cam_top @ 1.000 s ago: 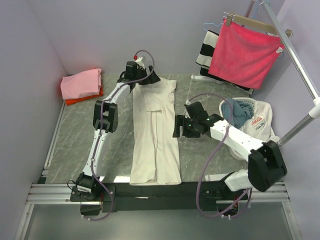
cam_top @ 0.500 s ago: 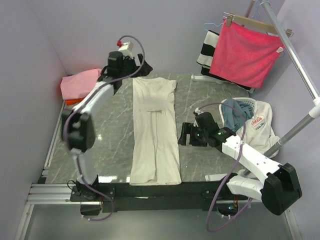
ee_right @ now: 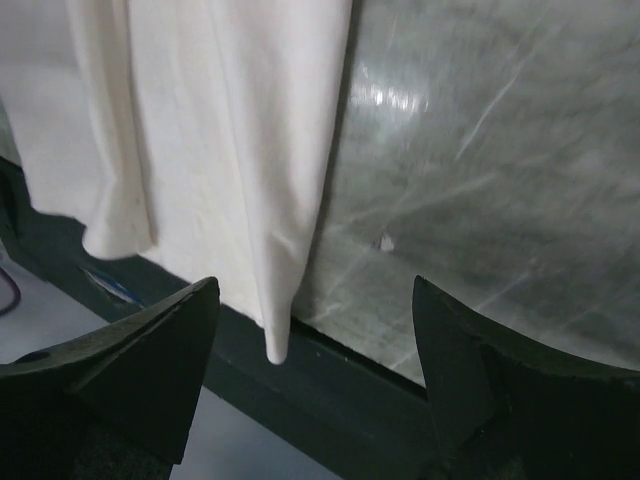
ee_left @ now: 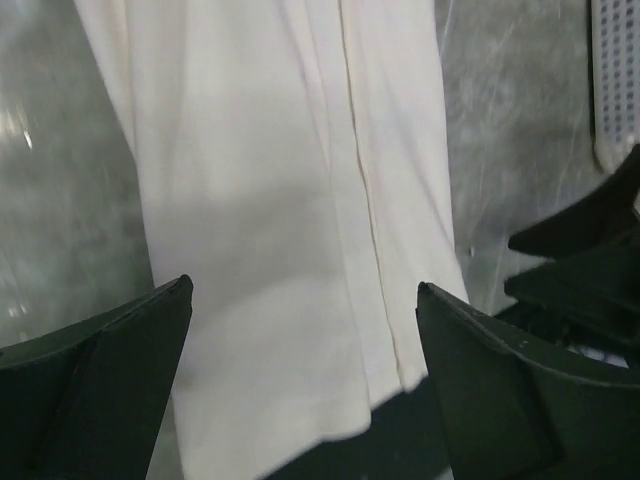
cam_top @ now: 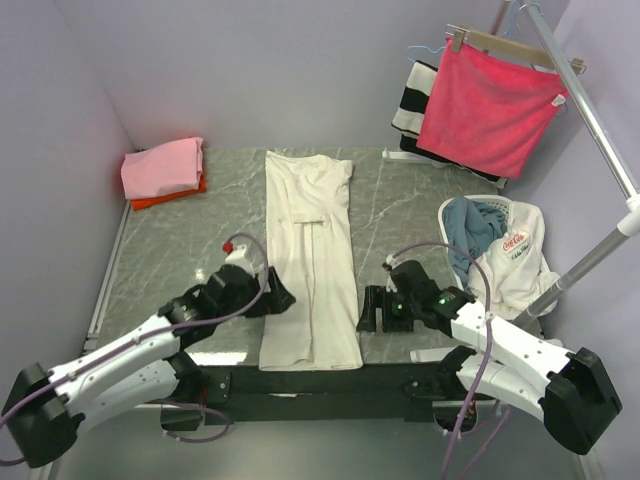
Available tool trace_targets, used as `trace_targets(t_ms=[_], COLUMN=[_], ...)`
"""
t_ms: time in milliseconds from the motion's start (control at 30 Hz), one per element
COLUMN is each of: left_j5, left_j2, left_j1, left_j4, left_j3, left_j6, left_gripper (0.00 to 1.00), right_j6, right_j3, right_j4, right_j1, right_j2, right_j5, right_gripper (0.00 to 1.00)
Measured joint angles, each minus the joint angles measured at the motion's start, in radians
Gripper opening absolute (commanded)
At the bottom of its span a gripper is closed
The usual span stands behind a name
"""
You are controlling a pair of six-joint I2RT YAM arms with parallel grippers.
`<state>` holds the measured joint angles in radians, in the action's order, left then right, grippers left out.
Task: Fold and stack the t-shirts
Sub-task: Fold the tshirt
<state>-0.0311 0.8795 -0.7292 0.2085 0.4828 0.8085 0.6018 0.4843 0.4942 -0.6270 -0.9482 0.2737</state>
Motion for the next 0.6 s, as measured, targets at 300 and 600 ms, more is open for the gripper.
trace_targets(t_ms=[300,600], left_j5=[-0.165,-0.237], left_j2=[-0.134,0.007], left_j1=[-0.263,-0.561], left_j4=[0.229,0.363], left_j3=[-0.051,-0.079], left_j6=[0.326,0.603], left_gripper=[1.0,0.99], right_j6=[0.099,0.171], right_j3=[-0.085,-0.113], right_j4=[-0.018,-0.07], right_j1=[-0.119,-0.18], right_j2=[0.018,0.009], right_j5=[0.031,0.035], right_gripper=[0.82,0.78])
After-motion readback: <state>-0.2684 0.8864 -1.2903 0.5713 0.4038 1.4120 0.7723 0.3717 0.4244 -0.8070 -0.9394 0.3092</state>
